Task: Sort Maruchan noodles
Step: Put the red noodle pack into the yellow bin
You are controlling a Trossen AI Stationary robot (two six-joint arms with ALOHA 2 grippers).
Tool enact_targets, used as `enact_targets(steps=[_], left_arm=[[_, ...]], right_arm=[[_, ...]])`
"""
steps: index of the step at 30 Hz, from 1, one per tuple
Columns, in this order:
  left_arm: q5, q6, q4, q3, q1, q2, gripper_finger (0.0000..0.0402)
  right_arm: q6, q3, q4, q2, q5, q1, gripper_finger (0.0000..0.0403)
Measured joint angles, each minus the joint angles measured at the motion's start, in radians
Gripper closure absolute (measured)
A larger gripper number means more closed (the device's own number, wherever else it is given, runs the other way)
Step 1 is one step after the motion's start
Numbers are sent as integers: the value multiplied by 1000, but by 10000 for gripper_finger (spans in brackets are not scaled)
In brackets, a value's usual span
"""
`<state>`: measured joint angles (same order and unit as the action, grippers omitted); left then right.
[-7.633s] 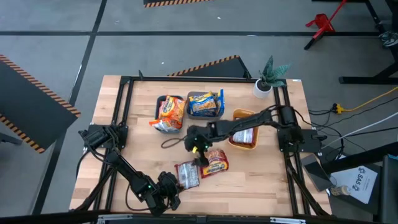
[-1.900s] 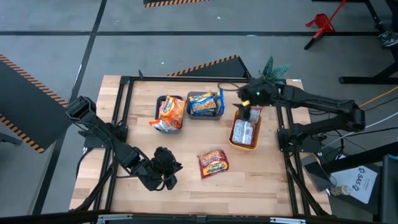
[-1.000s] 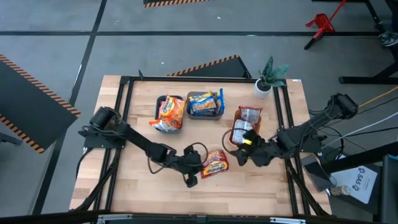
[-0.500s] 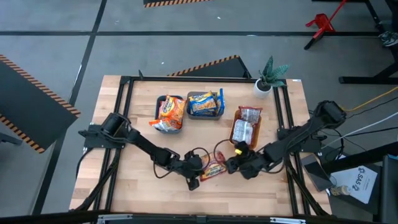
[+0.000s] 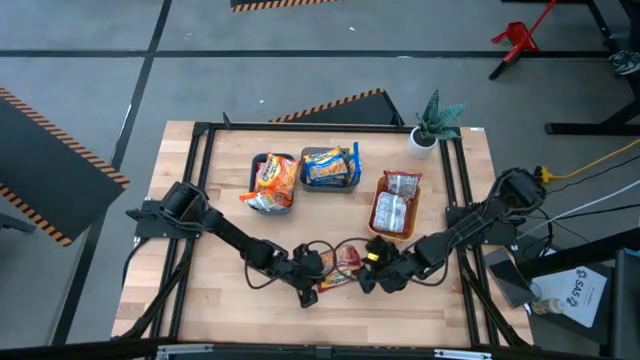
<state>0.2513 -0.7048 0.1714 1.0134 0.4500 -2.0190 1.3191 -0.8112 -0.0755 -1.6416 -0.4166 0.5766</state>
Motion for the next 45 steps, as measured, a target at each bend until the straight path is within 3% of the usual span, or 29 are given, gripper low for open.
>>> enact_targets(steps=[6,13,18,23,29,35,42,45], left_arm=[[-1,-1,-8,-1,4,0,400],[-5,-19,-12,-2,9,0,400],[-5,-19,-13,-2,11,0,400],[-7,-19,-17,-3,12,0,400],[-11,-1,-24,-3,14,1,400],[-11,1,-23,-3,17,1,400],[-50,-26,-12,-9,19,36,400],[-84,-49,-54,-11,19,98,400]], right_arm=[[-48,0,27,-60,-17,-8,131],[-44,1,49,-112,34,-8,74],[-155,1,48,-112,-56,-30,52],[-314,0,241,-195,72,-97,58],[-381,0,438,-263,157,-129,72],[-407,1,500,-265,233,-128,138],[-360,0,522,-265,286,-124,304],[-358,0,528,-254,317,-124,317]])
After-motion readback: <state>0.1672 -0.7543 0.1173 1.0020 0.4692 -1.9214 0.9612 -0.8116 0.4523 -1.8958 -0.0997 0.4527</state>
